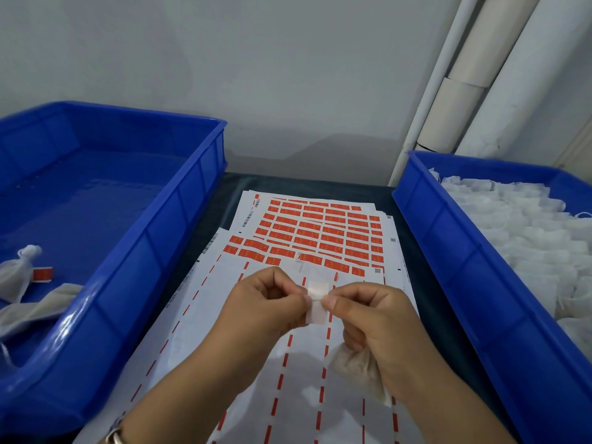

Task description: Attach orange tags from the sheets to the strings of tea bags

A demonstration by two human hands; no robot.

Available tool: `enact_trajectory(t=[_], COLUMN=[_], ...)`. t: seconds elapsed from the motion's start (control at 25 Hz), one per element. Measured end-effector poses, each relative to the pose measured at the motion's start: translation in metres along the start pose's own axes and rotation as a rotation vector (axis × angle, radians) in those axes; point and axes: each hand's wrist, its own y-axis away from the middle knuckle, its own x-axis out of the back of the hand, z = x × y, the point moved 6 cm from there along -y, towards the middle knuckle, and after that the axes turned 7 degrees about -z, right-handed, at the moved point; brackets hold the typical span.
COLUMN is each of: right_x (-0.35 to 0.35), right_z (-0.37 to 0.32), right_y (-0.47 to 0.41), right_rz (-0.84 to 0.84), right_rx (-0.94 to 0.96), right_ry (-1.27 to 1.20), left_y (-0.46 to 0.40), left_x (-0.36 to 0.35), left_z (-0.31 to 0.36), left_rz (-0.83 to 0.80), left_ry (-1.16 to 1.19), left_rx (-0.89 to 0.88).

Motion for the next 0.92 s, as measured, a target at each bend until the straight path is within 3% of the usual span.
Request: enact_trajectory(t=[0.24, 0.36, 0.56, 0.92], right_x=[0.008, 0.013, 0.012, 0.006], right_z=[-0.004, -0.008, -0.012, 0.014], right_y=[-0.001, 0.000, 0.004, 0.002], right_rz=[0.001, -0.025, -0.077, 0.107], right_rx=[0.033, 0.071, 0.125, 0.100], right_ry=[0.147, 0.242, 0.284, 0.058], left_y=[0.003, 0.004, 0.006, 0.001], left_x=[0.000, 0.001, -0.008, -0.011], left_z=[0.013, 0.010, -0.002, -0.022], left_rz=[0.049, 0.012, -0.185, -0.119], left_ry=[-0.104, 0.062, 0.378, 0.358], left_rx=[-0.015, 0.058, 0.167, 0.232])
